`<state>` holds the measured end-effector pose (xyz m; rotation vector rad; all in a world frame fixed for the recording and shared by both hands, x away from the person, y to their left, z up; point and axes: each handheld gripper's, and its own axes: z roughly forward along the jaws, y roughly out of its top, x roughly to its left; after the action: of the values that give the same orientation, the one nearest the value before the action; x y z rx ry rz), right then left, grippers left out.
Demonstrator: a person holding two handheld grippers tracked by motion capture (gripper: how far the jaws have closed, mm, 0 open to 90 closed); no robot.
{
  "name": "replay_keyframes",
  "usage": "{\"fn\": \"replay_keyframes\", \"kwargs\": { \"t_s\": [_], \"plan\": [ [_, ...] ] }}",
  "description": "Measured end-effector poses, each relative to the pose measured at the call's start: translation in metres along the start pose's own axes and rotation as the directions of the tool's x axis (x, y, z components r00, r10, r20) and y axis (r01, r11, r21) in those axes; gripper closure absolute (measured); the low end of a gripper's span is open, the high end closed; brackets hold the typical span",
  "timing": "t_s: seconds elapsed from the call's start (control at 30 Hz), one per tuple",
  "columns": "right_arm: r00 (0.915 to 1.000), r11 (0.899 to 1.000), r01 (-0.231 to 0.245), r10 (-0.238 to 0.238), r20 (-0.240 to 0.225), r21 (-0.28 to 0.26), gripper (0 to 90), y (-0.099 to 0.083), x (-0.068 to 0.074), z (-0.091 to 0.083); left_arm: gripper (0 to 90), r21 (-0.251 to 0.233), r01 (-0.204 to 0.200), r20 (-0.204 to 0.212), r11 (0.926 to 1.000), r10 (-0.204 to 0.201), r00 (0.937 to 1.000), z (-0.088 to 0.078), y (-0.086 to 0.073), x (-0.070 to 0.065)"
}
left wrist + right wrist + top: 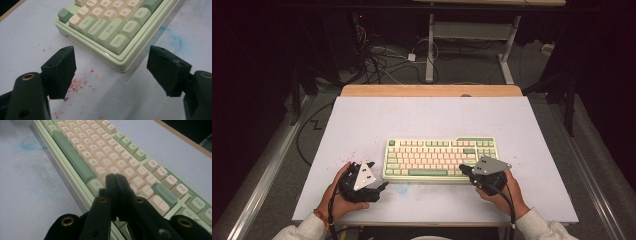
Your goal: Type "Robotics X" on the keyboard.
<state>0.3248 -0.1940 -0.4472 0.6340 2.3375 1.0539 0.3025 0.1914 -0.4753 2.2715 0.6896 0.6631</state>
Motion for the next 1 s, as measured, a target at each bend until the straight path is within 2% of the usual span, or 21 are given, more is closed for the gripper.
{"fn": "replay_keyframes", "kwargs": {
  "t_s": [0.27,0.63,1.0],
  "plan": [
    [0.9997,1.000,-0.010,0.009,0.023,0.008,90.0,-0.008,-0.004,-0.009,22.3,0.007,-0.006,0.001,1.0000,0.006,1.0000,0.001,0.000,-0.001],
    [0.9966,0.999,-0.045,0.044,0.069,0.010,90.0,-0.017,-0.018,-0.019,23.9,0.019,-0.013,0.006,0.9997,0.013,0.9999,0.003,0.000,-0.002],
    [0.9957,0.998,-0.056,0.054,0.075,0.018,90.0,-0.013,-0.029,-0.013,25.3,0.036,-0.004,0.011,0.9994,0.004,0.9999,0.006,0.000,-0.002]
  ]
}}
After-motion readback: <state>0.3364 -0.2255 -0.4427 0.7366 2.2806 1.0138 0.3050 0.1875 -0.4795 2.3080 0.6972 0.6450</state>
